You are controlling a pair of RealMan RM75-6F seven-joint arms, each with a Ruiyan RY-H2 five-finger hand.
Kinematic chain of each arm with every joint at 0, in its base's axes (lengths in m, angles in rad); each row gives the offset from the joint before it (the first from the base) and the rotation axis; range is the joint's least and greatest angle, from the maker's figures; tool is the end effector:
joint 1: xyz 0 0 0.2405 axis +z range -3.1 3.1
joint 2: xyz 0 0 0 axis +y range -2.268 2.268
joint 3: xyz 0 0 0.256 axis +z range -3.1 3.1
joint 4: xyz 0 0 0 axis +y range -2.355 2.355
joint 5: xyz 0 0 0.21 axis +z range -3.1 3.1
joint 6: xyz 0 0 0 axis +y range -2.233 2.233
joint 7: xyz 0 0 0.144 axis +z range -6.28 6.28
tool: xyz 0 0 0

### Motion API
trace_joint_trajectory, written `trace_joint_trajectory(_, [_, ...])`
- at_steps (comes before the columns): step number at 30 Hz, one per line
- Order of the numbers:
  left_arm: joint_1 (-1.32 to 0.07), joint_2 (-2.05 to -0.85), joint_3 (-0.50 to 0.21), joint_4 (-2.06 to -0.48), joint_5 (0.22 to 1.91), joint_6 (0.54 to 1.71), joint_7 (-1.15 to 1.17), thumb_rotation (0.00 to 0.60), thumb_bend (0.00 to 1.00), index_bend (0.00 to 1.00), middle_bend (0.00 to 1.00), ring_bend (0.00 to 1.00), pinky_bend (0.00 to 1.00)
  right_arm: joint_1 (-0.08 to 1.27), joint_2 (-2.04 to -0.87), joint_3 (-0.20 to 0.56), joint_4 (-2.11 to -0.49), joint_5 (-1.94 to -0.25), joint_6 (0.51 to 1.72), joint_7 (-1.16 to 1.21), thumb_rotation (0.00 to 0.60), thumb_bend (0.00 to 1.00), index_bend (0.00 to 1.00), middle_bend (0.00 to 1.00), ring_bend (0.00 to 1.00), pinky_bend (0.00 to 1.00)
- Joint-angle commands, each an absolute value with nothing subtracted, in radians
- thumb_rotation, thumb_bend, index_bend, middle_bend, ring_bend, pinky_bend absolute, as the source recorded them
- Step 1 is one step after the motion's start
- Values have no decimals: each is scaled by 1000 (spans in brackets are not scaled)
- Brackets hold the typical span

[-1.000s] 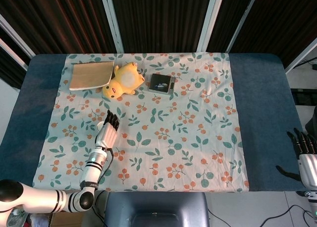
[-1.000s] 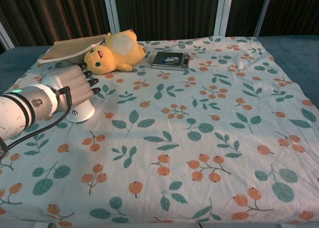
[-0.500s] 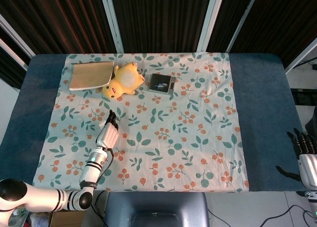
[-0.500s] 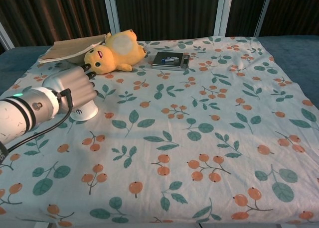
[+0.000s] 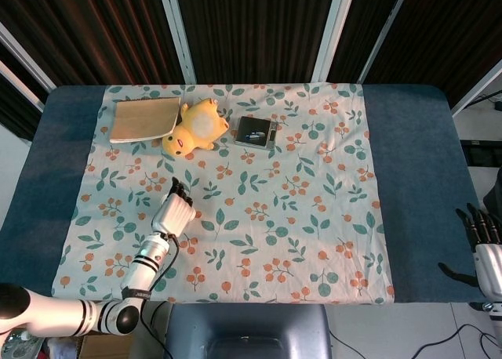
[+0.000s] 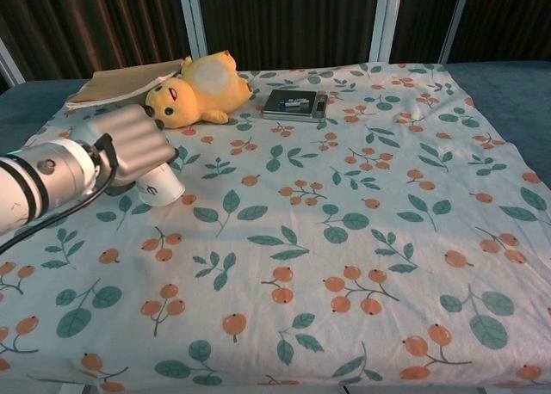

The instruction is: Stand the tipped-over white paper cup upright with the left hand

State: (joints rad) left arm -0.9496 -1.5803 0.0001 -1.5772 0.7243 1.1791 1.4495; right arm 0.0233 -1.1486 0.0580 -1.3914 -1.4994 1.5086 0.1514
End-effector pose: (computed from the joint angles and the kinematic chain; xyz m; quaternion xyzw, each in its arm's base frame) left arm -0.1329 0.3371 -0.0285 -0.8344 -0.0105 -0.0660 0.5470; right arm -0.3586 -0.1639 0.1786 0.5764 -0.3833 0.3710 0.6191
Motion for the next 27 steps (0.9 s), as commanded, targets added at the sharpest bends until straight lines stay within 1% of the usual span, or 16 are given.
trace_joint_trajectory(1, [-859, -1432, -75, -1733, 890, 1092, 969, 600, 425, 341, 383, 186, 189, 23, -1145, 58, -1395, -1500, 1508, 156, 600, 0, 0, 0, 0, 0])
trace_joint_trajectory(4, [-808, -1387, -95, -1732, 969, 1036, 701, 600, 424, 339, 382, 194, 226, 23, -1143, 57, -1397, -1503, 1510, 155, 600, 0, 0, 0, 0, 0])
trace_joint_trajectory(7, [-762, -1372, -109, -1693, 1041, 986, 443, 600, 423, 339, 380, 204, 241, 25, -1142, 56, -1404, -1506, 1508, 150, 600, 0, 0, 0, 0, 0])
trace_joint_trajectory(10, [-733, -1365, -109, -1643, 1103, 915, 218, 600, 423, 331, 360, 203, 241, 28, -1143, 54, -1411, -1509, 1504, 142, 600, 0, 0, 0, 0, 0])
trace_joint_trajectory(13, [-716, -1383, -100, -1572, 1184, 880, 56, 600, 423, 326, 349, 190, 216, 30, -1144, 51, -1418, -1513, 1501, 131, 600, 0, 0, 0, 0, 0])
trace_joint_trajectory(18, [-700, -1438, -86, -1465, 1286, 875, -122, 600, 423, 307, 333, 142, 177, 35, -1143, 50, -1425, -1511, 1490, 120, 600, 0, 0, 0, 0, 0])
trace_joint_trajectory(24, [-695, -1485, -63, -1371, 1353, 882, -180, 600, 425, 269, 289, 57, 141, 32, -1139, 51, -1428, -1511, 1497, 123, 600, 0, 0, 0, 0, 0])
trace_joint_trajectory(27, [-703, -1480, -55, -1362, 1359, 853, -189, 600, 427, 165, 169, 10, 109, 32, -1140, 51, -1424, -1506, 1492, 126, 600, 0, 0, 0, 0, 0])
